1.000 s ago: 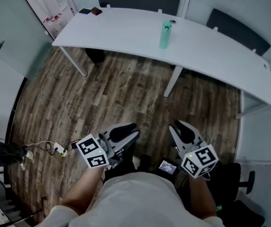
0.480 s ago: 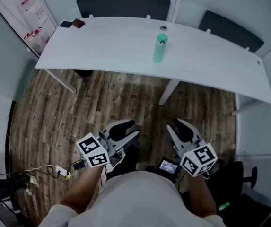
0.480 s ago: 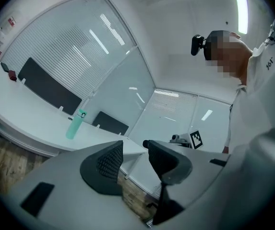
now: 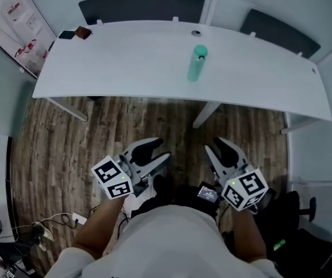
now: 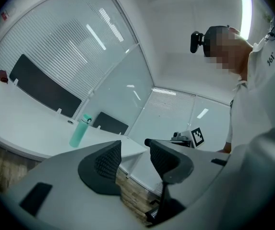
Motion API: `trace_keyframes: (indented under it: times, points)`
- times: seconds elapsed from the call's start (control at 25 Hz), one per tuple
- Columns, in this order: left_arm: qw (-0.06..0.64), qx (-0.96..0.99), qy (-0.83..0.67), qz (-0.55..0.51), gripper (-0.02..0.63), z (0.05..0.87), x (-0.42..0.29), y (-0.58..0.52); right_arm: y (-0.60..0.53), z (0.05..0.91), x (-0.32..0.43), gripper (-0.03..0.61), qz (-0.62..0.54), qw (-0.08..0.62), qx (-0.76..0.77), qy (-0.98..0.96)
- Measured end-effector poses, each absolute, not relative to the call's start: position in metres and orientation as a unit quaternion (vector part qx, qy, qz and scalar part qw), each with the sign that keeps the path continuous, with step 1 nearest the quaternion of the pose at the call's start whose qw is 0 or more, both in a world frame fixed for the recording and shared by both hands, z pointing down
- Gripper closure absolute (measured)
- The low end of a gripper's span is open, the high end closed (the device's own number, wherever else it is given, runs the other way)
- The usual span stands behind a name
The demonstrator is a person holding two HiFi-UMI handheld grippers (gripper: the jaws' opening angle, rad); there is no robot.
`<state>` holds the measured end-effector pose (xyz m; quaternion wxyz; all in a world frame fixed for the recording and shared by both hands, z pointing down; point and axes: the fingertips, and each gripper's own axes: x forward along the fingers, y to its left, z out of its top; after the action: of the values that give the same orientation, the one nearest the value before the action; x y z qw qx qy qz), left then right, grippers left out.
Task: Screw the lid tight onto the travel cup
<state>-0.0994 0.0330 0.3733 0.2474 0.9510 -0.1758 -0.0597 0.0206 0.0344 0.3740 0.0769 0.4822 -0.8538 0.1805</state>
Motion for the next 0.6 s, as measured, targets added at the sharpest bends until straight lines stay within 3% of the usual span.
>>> trace_keyframes:
  times: [0.6]
  points:
    - [0.249,0.941,-0.225,-0.050,0.417,0.386,-0.063,-0.041,-0.052,0.382,0.063,0.443,0.176,0.075,0.458,-0.868]
